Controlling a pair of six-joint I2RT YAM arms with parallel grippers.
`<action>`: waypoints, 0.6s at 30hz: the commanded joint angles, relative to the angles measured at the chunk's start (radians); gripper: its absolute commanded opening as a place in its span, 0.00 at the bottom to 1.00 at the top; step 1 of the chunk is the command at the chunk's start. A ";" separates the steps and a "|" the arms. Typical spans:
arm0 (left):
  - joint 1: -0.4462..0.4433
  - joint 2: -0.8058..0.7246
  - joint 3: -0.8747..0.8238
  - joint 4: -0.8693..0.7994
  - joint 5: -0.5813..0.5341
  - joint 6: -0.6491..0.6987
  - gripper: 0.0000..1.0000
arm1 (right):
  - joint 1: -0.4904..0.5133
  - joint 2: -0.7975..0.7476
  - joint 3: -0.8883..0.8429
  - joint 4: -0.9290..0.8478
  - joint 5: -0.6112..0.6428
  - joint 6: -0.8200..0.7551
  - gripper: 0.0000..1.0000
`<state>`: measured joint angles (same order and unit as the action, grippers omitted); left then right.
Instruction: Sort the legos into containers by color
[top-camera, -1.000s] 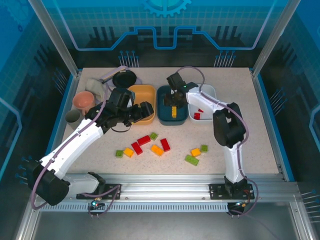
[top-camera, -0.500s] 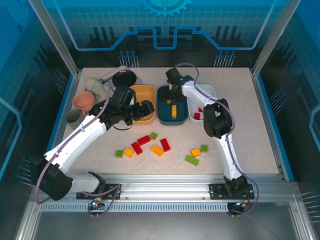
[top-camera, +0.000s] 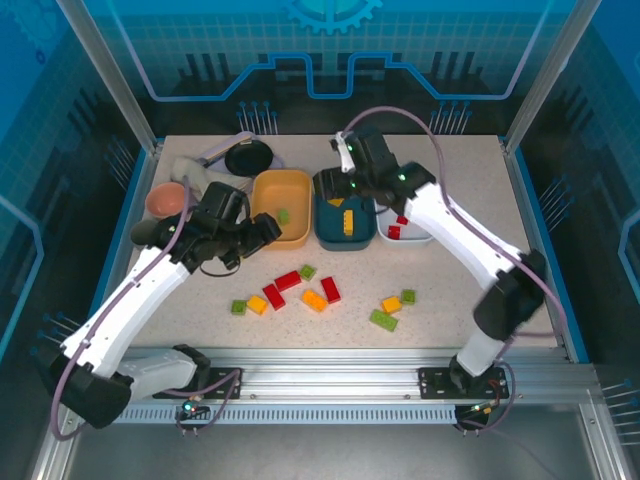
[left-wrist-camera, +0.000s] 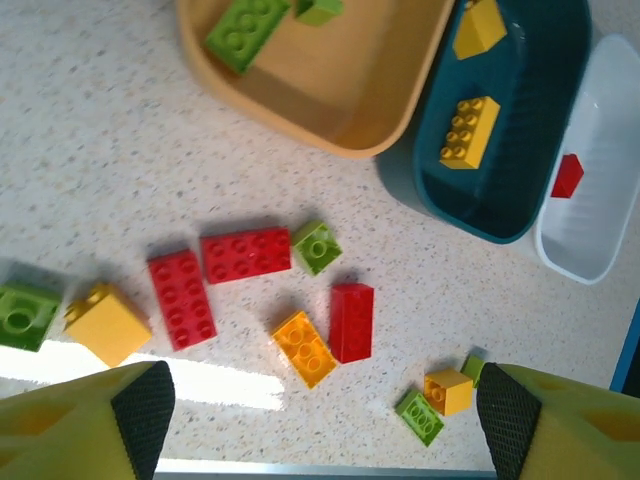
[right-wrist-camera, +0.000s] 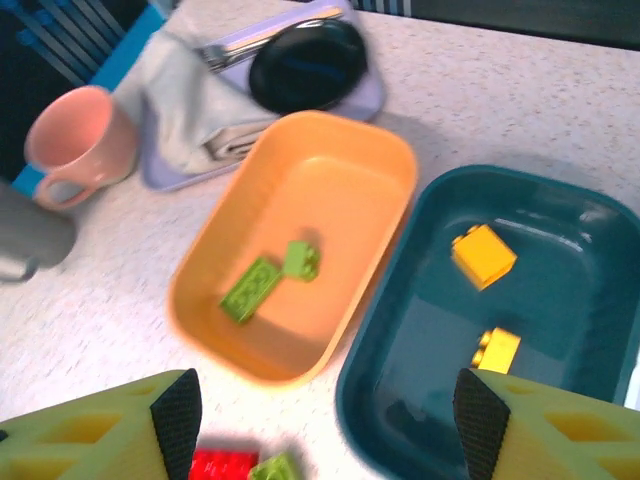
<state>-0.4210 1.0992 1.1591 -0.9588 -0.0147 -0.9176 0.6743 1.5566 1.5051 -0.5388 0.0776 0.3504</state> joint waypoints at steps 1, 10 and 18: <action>0.016 -0.040 -0.065 -0.088 -0.017 -0.040 0.82 | 0.060 -0.080 -0.182 0.072 0.008 -0.012 0.70; 0.024 -0.058 -0.179 -0.109 0.027 -0.142 0.78 | 0.173 -0.270 -0.421 0.080 0.005 -0.030 0.71; 0.087 -0.069 -0.334 -0.076 0.085 -0.296 0.76 | 0.253 -0.305 -0.531 0.199 -0.091 -0.039 0.73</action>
<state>-0.3737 1.0424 0.8707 -1.0233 0.0254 -1.1278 0.8951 1.2621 1.0092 -0.4168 0.0399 0.3275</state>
